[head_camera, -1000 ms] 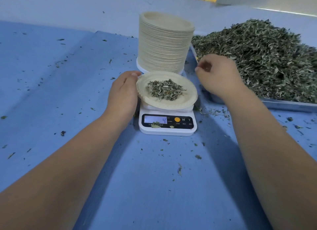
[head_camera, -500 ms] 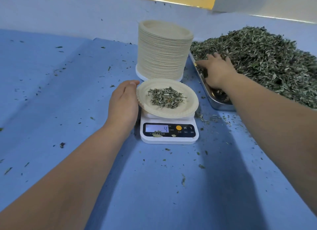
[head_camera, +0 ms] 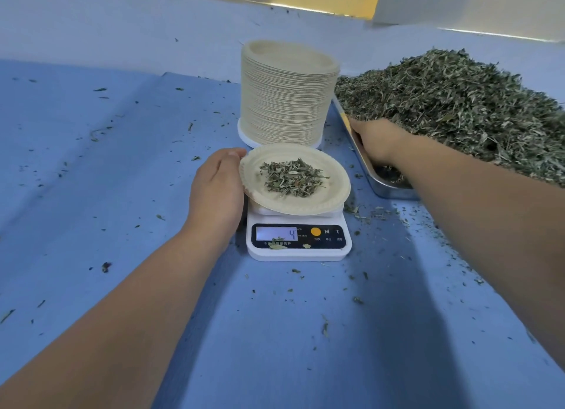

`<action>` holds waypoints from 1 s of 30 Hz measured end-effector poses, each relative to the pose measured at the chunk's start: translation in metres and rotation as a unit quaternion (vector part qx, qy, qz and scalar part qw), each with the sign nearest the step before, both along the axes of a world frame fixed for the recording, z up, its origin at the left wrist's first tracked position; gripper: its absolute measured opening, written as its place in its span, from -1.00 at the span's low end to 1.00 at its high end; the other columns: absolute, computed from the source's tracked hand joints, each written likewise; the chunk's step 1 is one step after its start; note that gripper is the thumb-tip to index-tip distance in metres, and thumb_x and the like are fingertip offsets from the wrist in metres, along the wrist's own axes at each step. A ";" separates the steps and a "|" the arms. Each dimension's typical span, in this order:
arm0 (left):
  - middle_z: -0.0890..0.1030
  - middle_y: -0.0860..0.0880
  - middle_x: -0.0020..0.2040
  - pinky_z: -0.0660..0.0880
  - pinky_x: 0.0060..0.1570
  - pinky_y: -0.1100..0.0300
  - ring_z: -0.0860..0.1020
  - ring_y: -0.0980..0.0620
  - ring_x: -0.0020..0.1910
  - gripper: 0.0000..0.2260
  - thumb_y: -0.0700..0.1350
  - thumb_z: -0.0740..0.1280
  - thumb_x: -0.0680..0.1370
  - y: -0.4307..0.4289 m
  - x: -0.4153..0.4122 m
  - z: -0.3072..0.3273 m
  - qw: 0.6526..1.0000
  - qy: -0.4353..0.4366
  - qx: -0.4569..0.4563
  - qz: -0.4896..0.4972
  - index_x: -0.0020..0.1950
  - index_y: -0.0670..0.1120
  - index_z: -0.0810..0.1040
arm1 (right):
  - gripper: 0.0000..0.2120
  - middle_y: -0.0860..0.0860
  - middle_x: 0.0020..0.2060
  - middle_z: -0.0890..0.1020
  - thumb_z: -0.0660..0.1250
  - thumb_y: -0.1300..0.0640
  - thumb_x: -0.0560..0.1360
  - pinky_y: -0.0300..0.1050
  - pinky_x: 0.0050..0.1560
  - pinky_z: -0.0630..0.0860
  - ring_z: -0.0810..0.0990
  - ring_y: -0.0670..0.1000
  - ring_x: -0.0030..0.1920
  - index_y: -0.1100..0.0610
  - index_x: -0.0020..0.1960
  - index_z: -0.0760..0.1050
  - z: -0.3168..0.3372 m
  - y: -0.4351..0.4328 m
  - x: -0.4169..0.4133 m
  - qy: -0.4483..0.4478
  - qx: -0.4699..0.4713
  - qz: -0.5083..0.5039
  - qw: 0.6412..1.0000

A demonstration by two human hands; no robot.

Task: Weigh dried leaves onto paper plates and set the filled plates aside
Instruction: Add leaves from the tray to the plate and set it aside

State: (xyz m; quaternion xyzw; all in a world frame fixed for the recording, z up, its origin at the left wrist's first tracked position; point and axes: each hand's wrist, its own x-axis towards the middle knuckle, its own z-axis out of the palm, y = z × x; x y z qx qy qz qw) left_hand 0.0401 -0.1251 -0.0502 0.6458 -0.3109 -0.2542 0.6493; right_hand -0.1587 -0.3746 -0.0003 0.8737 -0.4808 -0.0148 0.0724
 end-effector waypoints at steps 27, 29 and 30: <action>0.65 0.29 -0.18 0.54 0.28 -0.04 0.61 0.34 -0.09 -0.74 0.08 0.19 0.47 0.001 0.004 0.000 0.998 0.052 -0.014 0.012 0.09 0.16 0.59 | -0.78 0.11 -0.30 0.50 0.22 0.36 0.52 -0.07 -0.34 0.36 0.45 0.08 -0.33 0.13 -0.24 0.40 0.009 0.036 -0.010 0.067 0.004 -0.006 0.998; 0.64 0.24 -0.07 0.52 0.32 -0.06 0.60 0.26 0.03 -0.72 0.09 0.18 0.45 0.002 0.003 0.001 0.999 0.050 -0.013 0.010 0.07 0.17 0.59 | -0.78 0.13 -0.31 0.53 0.24 0.37 0.51 -0.07 -0.34 0.41 0.46 0.11 -0.33 0.15 -0.26 0.42 0.011 0.040 -0.013 0.059 0.003 -0.008 0.998; 0.63 0.23 -0.01 0.51 0.34 -0.06 0.59 0.23 0.09 -0.71 0.10 0.17 0.45 0.002 0.003 0.002 0.999 0.048 -0.012 0.009 0.08 0.17 0.59 | -0.82 0.14 -0.30 0.55 0.26 0.37 0.49 -0.03 -0.30 0.47 0.48 0.12 -0.32 0.17 -0.25 0.46 0.013 0.043 -0.015 0.055 0.002 -0.003 0.998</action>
